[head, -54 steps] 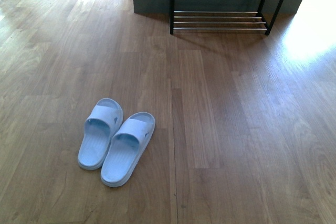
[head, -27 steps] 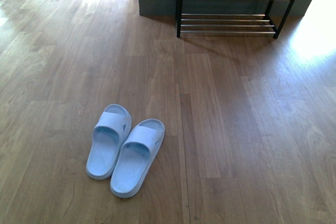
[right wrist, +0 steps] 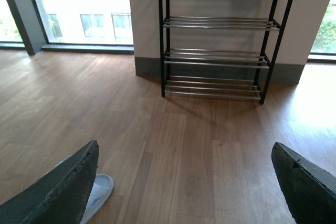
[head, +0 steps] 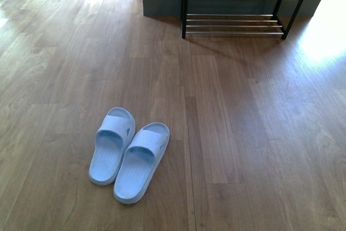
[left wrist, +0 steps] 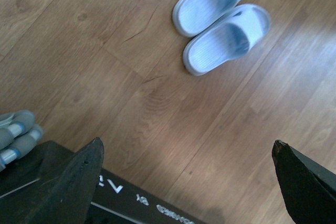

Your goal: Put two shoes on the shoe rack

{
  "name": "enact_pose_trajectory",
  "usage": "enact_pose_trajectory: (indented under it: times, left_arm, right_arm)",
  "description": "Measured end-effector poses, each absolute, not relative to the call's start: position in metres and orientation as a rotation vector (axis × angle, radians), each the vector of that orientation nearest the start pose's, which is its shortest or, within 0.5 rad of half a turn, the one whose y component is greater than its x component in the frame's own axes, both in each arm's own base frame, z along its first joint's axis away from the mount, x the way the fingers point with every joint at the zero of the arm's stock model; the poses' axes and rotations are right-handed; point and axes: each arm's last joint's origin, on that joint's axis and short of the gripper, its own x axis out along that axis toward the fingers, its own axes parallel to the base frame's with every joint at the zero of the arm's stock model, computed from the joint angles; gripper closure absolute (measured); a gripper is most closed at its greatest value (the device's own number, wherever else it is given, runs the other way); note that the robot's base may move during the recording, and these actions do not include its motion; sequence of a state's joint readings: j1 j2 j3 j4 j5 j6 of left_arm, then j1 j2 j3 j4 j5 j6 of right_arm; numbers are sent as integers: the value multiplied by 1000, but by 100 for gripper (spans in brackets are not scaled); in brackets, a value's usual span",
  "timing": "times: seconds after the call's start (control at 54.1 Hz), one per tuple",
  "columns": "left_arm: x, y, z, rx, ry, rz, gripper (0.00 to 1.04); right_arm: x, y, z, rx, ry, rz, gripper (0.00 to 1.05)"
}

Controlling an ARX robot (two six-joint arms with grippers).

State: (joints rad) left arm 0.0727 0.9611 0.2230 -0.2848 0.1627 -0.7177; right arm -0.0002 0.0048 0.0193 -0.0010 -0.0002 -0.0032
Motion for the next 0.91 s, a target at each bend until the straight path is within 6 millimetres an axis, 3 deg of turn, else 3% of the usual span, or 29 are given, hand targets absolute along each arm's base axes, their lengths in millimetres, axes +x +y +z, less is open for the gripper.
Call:
enact_pose_trajectory:
  times: [0.518, 0.647, 0.906]
  left_arm:
    - [201, 6, 97, -365, 1115, 242, 9]
    - [216, -11, 76, -186, 1152, 130, 9]
    - [246, -37, 66, 7, 1036, -63, 9]
  right_arm:
    - [97, 0, 170, -3, -14, 0, 9]
    - [97, 0, 170, -3, -14, 0, 9]
    - [97, 0, 170, -3, -14, 0, 9]
